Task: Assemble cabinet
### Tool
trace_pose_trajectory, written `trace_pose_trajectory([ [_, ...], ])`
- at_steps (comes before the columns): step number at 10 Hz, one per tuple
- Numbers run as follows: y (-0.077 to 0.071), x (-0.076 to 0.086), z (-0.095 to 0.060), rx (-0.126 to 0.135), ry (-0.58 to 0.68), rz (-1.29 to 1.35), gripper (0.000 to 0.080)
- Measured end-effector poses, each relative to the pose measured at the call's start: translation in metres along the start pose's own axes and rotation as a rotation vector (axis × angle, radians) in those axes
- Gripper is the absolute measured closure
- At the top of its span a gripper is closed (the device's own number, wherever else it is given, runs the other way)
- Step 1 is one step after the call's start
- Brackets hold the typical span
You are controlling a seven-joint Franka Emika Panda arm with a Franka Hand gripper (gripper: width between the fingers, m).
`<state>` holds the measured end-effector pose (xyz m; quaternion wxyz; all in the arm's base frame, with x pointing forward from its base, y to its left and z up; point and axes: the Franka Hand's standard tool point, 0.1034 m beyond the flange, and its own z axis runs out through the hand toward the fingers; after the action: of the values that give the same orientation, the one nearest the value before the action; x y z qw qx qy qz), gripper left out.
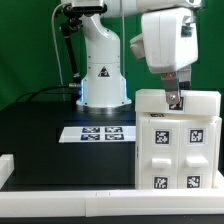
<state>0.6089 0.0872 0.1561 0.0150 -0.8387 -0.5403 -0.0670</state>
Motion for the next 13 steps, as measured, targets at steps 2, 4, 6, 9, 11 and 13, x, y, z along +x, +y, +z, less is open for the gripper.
trace_pose_trajectory([
  [2, 0.0001, 0.0004, 0.0025, -0.003, 0.002, 0.000, 0.0037],
  [4, 0.0005, -0.0002, 0.0025, -0.003, 0.002, 0.002, 0.0205],
  [6, 0.0005, -0.0004, 0.0026, -0.003, 0.002, 0.038, 0.0241],
  [9, -0.0006, -0.0018, 0.0025, 0.009, 0.020, 0.231, 0.0241],
  [11, -0.0003, -0.0036, 0.0027, 0.016, 0.022, 0.405, 0.0241],
  [13, 0.0001, -0.0038, 0.0030, 0.020, 0.027, 0.583, 0.0240],
])
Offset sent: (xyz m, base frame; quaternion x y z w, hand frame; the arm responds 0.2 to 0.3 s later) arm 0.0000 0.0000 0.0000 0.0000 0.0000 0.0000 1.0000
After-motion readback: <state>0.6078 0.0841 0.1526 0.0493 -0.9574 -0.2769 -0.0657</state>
